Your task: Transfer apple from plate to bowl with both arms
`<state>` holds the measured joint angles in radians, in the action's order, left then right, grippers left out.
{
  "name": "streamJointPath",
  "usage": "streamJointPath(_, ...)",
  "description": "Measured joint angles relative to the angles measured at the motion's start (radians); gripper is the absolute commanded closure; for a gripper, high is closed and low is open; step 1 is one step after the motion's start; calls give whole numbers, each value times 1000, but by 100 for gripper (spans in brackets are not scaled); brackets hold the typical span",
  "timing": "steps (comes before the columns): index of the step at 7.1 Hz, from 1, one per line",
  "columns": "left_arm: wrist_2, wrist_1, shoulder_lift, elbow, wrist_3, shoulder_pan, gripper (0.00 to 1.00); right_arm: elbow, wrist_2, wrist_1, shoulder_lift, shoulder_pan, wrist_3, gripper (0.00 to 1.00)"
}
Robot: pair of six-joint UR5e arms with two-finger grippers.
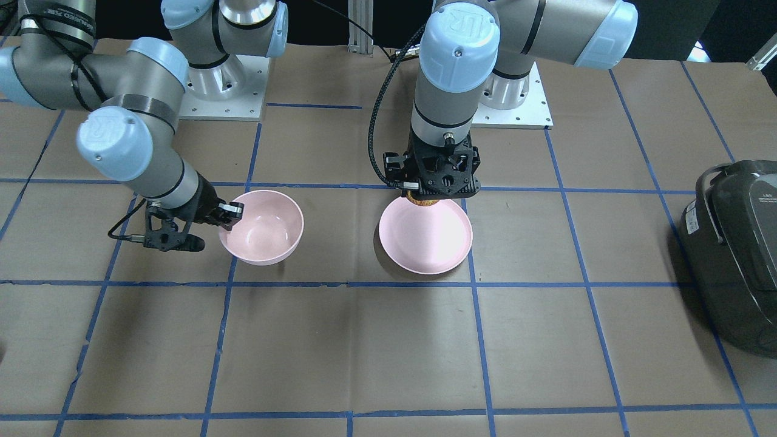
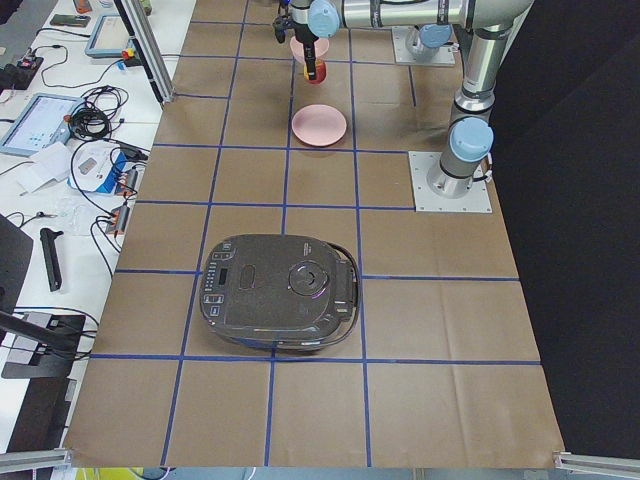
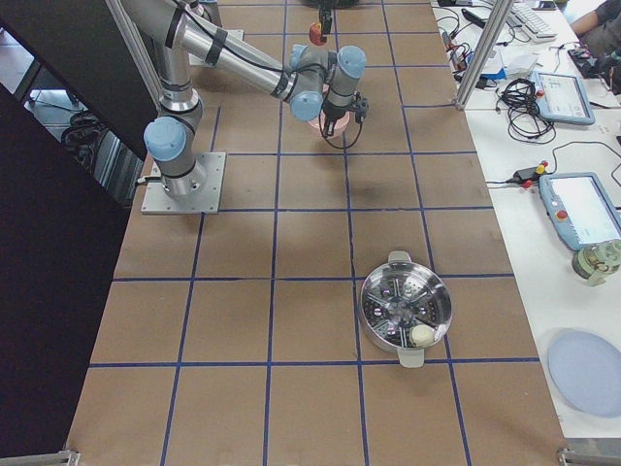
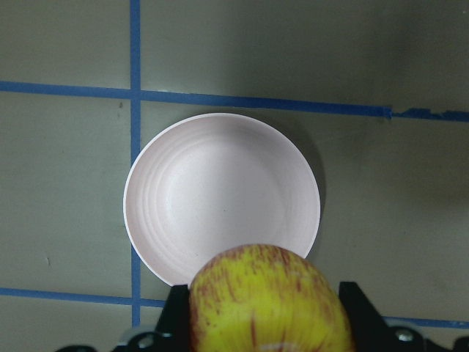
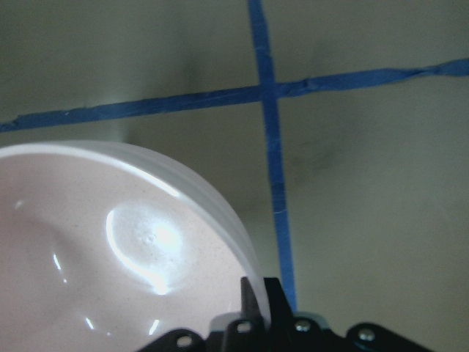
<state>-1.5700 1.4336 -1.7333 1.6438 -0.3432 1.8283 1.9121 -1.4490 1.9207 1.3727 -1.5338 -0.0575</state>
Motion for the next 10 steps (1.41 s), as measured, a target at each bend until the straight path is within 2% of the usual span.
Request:
streamJointPath(1,0,0,-1,2,-3,2,71,2,13,3,-18,-31,-20,90)
streamJointPath(2,1,1,-1,2,-5,2,71,4,17,11,-48,-44,-27,58)
streamJointPath(3,1,2,-2,4,-6,4,71,5,18,23,-73,-49,-35,1)
streamJointPath(6,2,-4,-9,8,-41,16,72,-17,12,40,-84,-50,-43,0)
streamJointPath(7,2,-17,-23,8,-89,40,73,-72,-3,28,-77,-49,-37,0)
streamJointPath(10,35,-184,-137,-5,-346,183,73,-388,-137,-230,-3,-37,-30,0)
